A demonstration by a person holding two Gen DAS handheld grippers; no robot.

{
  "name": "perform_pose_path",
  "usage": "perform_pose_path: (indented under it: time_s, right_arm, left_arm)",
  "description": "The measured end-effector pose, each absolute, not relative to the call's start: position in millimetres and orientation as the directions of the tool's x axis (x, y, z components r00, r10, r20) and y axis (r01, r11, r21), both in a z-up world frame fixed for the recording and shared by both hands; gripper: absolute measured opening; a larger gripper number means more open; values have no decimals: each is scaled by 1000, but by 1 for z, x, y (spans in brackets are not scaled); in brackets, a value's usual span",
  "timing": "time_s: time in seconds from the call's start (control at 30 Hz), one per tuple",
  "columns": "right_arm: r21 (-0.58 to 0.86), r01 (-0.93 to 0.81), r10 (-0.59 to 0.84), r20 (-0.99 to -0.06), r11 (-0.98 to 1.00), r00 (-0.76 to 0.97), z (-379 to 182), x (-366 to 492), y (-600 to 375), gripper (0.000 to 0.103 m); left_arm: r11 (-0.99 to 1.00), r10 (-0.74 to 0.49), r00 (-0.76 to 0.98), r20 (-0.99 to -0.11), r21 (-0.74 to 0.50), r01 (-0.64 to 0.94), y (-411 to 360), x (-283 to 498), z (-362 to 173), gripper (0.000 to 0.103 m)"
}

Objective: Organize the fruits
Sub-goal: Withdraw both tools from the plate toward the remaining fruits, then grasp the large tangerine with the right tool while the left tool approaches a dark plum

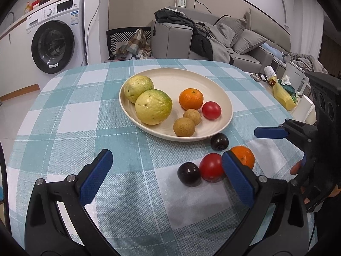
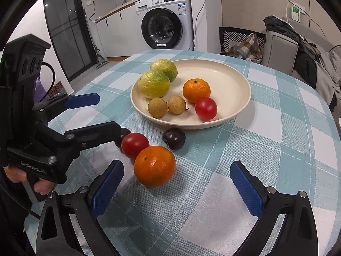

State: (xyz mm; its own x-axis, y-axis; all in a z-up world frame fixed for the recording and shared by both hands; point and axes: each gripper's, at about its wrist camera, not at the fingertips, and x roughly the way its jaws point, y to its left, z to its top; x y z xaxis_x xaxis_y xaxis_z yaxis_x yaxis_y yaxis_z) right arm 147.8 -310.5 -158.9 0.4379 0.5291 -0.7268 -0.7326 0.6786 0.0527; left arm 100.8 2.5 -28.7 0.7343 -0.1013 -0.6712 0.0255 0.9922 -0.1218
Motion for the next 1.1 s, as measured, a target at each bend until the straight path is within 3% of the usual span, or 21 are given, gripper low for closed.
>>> perform_pose_path:
  time_s: [0.2,0.47,0.7,0.87,1.1]
  right_arm:
    - [51,-747,533,-732,663,424,-160,146,-309,100]
    - [62,-772,544,-744,633,387,-160,141,-305,73]
    - [60,-783,547,-748,620,376,-163,138,-303,69]
    - [68,-784,551,-748,617,369,-163,139,-302,53]
    - [61,-791,557,-743,609,371,-163,138,-300,42]
  left_arm:
    - [992,-114,725,-679,-121,41,0,101,-30,102]
    - [993,-112,721,-684,-98,62,-7,100,-30,102]
    - [992,-120,709,-695,-115,54,-3,102,-33,102]
    - [992,-123,707,-696,-113,61,-4,102,-33,102]
    - [991,-133,705,-697,-115,73,-5,102,-33,102]
